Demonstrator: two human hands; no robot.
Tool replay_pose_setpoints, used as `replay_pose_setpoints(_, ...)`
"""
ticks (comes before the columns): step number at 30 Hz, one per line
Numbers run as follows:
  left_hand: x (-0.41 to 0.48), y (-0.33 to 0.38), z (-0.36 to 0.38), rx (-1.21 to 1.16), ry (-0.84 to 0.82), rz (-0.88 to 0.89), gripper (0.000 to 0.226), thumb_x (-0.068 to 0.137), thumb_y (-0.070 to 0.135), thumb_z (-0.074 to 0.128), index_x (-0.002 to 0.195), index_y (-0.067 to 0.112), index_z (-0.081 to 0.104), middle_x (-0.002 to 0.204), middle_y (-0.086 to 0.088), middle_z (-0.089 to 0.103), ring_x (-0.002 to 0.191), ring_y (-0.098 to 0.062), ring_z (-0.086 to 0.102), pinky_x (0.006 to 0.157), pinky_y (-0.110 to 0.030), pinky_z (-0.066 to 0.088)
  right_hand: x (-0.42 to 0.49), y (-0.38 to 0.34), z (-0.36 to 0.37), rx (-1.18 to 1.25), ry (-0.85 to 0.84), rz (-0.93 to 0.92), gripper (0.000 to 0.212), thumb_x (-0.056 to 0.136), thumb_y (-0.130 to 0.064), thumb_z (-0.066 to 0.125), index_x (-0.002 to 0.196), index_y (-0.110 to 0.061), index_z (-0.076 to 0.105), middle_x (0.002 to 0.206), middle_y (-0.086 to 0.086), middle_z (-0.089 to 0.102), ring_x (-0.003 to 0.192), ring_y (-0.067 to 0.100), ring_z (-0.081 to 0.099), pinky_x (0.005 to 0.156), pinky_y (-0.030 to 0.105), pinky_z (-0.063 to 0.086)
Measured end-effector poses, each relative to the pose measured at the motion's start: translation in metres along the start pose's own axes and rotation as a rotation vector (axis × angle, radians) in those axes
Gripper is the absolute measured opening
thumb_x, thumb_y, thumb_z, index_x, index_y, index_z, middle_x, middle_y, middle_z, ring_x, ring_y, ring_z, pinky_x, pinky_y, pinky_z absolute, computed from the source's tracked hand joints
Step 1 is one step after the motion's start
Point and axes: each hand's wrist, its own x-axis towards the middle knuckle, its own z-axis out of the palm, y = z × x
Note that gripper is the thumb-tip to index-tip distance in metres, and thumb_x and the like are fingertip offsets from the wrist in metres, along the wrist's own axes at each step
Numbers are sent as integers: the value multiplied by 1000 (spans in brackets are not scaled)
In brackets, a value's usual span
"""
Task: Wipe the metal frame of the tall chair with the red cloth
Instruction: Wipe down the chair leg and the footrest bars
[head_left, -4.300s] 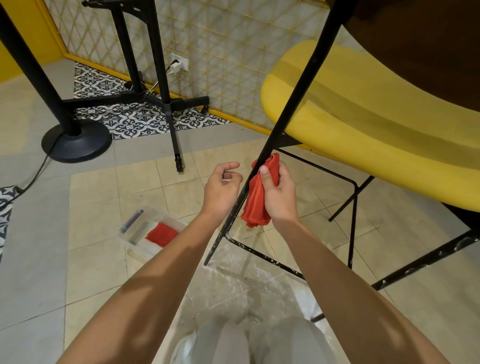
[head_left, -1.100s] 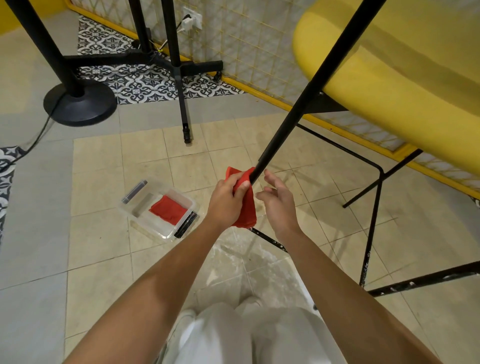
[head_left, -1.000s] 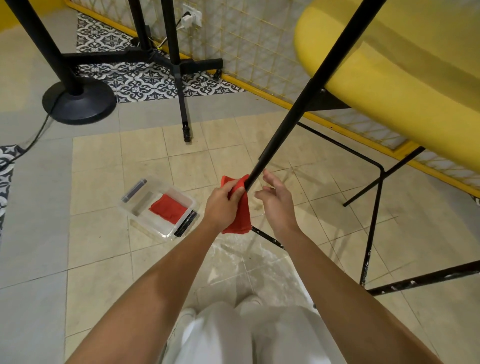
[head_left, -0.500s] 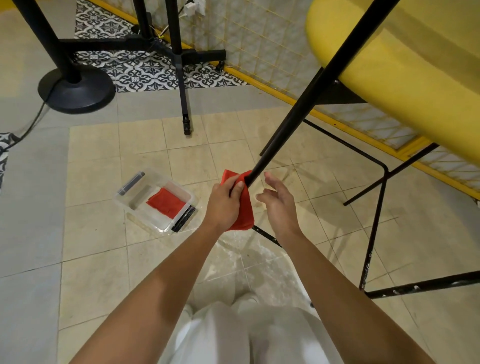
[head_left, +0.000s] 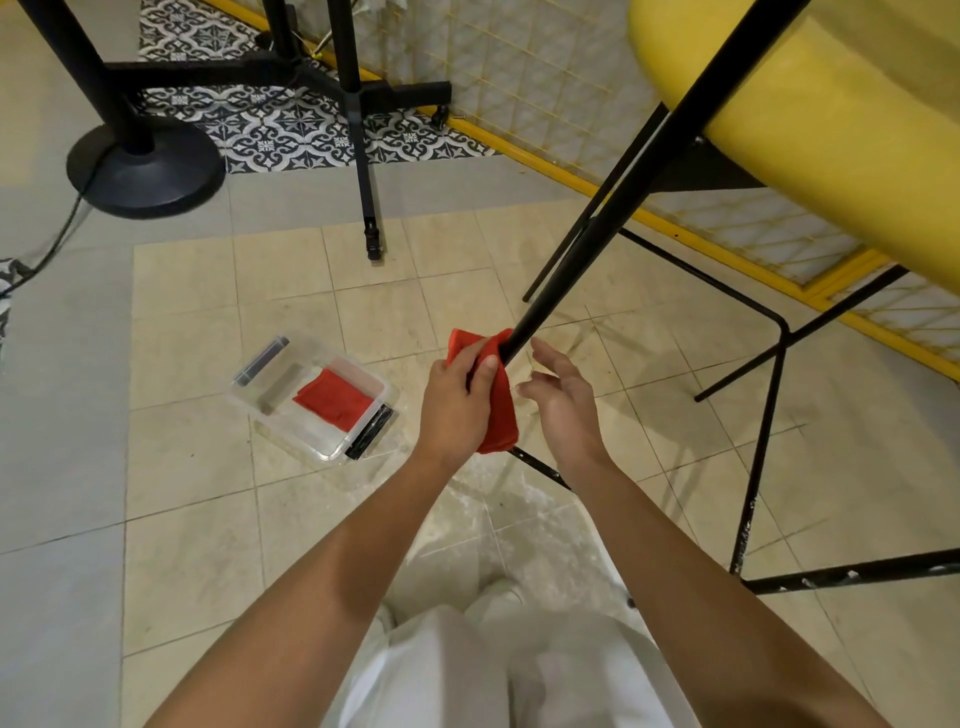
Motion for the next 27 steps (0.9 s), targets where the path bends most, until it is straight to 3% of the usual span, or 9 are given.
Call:
replay_pose_setpoints(6,7,-25,-7,100,-57,-88,33,100,30,40,128,23,55,105,-10,63,89,-21,58,73,-26,44,3,9,7,-11,-12,24,49,87,-7,54,130,-30,50,138,-8,45,114,4,44,77,12,32)
replay_pose_setpoints(10,7,-20,-11,-42,7,-32,31,97,36,44,124,32,56,106,-8,60,95,-24,59,80,-43,53,4,11,6,-11,-8,31,47,88,-8,53,130,-29,51,138,-7,45,114,3,43,80,14,30)
replay_pose_setpoints(16,-1,-10,2,-136,-13,-44,30,99,40,39,125,33,53,113,-4,59,103,-17,56,90,-34,48,3,11,7,3,-15,38,44,88,-9,52,127,-30,52,136,-7,45,113,4,44,73,11,34)
replay_pose_setpoints(21,2,-26,1,-35,-35,-166,33,101,32,36,129,26,52,111,-6,61,100,-21,57,84,-30,44,2,16,10,19,-22,52,44,88,-9,54,126,-32,53,135,-10,47,115,4,44,77,13,32)
replay_pose_setpoints(24,0,-28,-3,-37,-24,-126,32,101,28,39,129,25,53,111,-4,60,99,-20,57,77,-26,42,2,16,8,10,-19,44,44,88,-10,54,126,-32,52,136,-9,46,114,4,43,81,16,30)
replay_pose_setpoints(27,-10,-17,-1,-160,10,-95,34,99,29,43,132,29,49,117,2,55,104,-12,54,86,-26,45,4,14,3,7,7,19,45,87,-8,53,125,-32,53,136,-9,46,108,-1,45,80,15,31)
